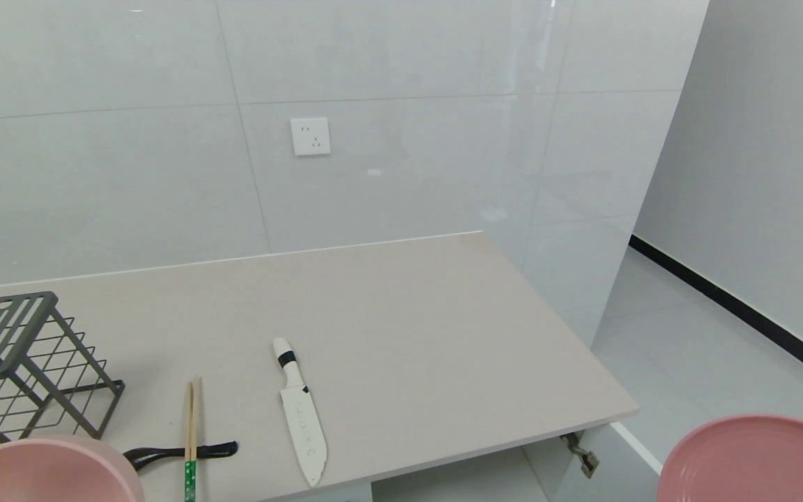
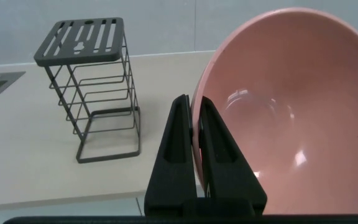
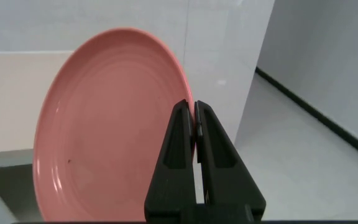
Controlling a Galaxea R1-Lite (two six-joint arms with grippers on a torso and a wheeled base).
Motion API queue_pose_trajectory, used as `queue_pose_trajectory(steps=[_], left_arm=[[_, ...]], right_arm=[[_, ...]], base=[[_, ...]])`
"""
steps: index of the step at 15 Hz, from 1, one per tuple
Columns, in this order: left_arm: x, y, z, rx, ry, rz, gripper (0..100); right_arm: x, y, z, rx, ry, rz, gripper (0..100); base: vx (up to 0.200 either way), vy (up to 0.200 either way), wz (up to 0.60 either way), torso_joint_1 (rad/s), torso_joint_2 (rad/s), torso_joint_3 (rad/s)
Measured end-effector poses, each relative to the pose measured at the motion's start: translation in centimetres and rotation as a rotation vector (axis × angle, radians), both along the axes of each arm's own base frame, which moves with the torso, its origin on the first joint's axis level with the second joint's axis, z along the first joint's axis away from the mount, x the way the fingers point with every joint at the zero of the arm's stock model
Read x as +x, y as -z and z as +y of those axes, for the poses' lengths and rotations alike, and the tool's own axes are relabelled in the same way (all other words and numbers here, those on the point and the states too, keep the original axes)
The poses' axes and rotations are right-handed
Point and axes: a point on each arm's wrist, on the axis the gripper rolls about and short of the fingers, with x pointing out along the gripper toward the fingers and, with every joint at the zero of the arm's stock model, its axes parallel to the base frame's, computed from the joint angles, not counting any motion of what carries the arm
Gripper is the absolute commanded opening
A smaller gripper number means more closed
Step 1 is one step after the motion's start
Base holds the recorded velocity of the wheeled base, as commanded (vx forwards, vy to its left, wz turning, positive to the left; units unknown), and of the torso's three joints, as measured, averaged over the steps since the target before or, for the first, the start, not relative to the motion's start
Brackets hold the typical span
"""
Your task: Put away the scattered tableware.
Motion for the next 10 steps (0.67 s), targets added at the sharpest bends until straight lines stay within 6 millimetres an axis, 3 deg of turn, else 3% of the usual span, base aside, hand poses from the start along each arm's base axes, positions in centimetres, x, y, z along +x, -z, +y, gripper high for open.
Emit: queue_pose_trajectory(steps=[6, 10], left_arm=[[-0.03, 0.03, 0.0, -0.037, -0.001, -0.004, 0], [-0.03, 0.02, 0.02, -0.103, -0.002, -0.014, 0]], right_arm=[[-0.03, 0.15, 0.0, 0.048, 0.001, 0.013, 0], [-0.03, 0.13, 0.0, 0.048, 0.0, 0.013, 0]], base=[[0.0, 0.0, 0.0, 0.0, 0.0, 0.0], [-0.2, 0.0, 0.0, 0.008, 0.0, -0.001]])
